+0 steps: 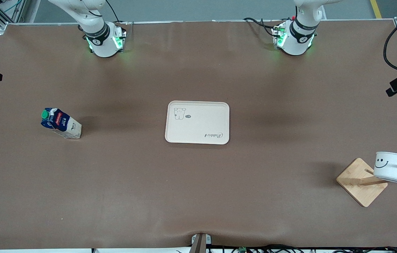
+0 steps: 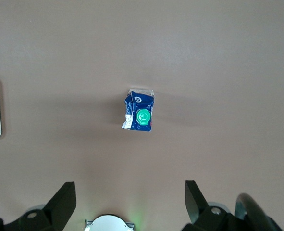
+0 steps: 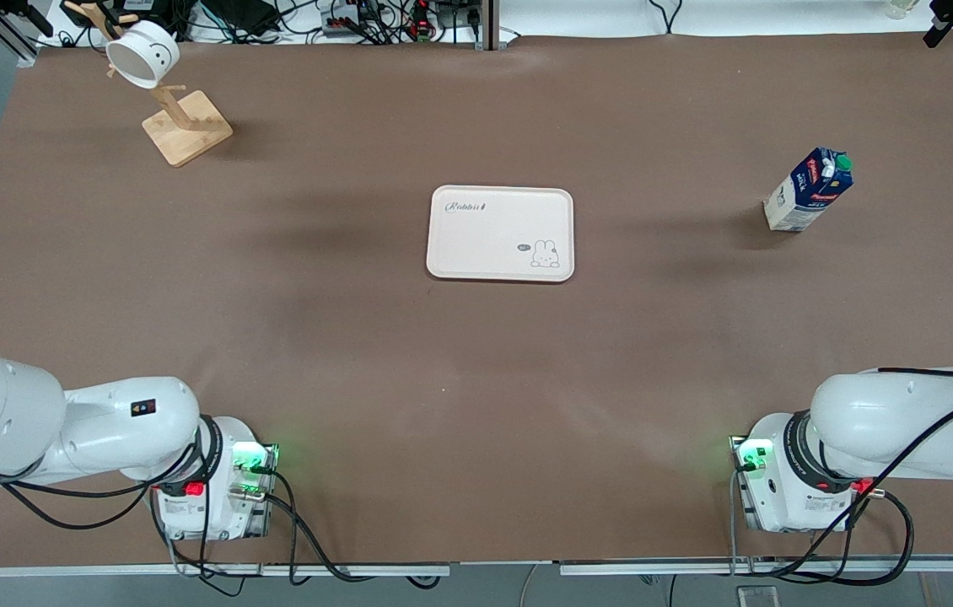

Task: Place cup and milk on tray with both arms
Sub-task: 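Move the left gripper toward the white mug on the wooden stand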

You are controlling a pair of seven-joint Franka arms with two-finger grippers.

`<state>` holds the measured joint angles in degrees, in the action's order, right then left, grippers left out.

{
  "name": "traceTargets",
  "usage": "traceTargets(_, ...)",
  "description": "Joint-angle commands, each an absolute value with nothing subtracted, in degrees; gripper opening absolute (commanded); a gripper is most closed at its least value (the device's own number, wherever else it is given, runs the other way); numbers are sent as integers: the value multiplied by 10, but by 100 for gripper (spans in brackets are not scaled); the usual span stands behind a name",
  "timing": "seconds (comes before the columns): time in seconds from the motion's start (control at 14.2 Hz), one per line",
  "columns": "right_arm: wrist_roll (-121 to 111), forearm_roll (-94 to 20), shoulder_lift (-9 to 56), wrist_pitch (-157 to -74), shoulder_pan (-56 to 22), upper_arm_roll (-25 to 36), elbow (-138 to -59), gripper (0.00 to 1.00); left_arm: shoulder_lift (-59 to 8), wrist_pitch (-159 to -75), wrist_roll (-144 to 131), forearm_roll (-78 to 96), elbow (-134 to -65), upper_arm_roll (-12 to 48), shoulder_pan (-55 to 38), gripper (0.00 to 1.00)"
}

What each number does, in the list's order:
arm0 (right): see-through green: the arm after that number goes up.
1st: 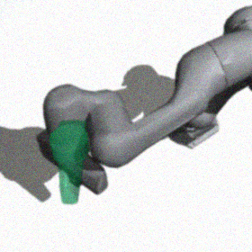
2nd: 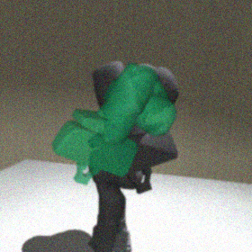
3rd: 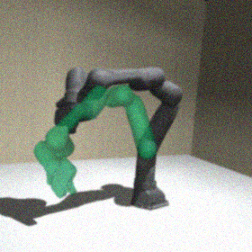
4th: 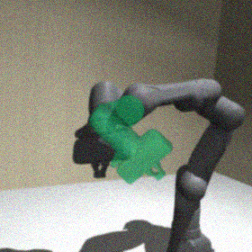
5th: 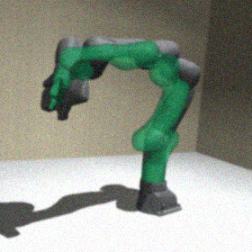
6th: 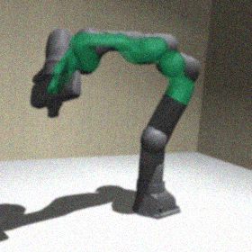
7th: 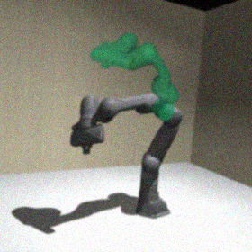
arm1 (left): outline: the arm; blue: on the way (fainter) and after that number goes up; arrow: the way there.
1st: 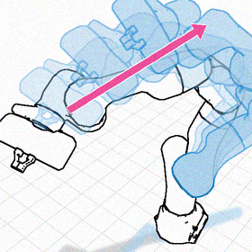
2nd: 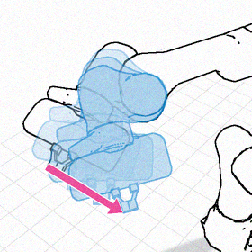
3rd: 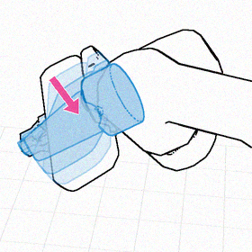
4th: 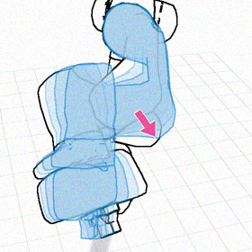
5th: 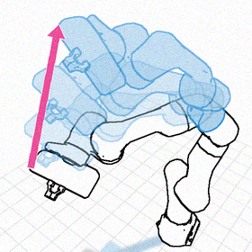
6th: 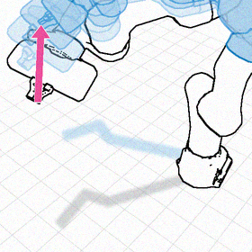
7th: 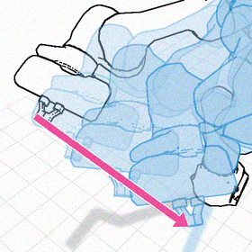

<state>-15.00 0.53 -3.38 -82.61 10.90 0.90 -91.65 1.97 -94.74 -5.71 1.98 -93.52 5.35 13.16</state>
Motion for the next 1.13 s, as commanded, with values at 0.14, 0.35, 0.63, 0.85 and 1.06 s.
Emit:
traceTargets(0.14, -144, -8, -29, -818, 122, 3, -905, 100, 38, -1092, -54, 44, -1041, 55, 156, 100)
traceTargets(0.35, -144, -8, -28, -818, 128, 3, -906, 100, 7, -1173, -53, 80, -1063, 55, 172, 100)
traceTargets(0.63, -144, -8, -27, -818, 129, 3, -906, 100, -43, -1257, -59, 85, -1066, 55, 173, 100)
traceTargets(0.85, -145, -8, -27, -818, 129, 3, -906, 100, -77, -1321, -59, 85, -1065, 55, 172, 100)
traceTargets(1.06, -145, -8, -27, -818, 129, 3, -906, 100, -112, -1388, -60, 91, -1065, 60, 167, 97)
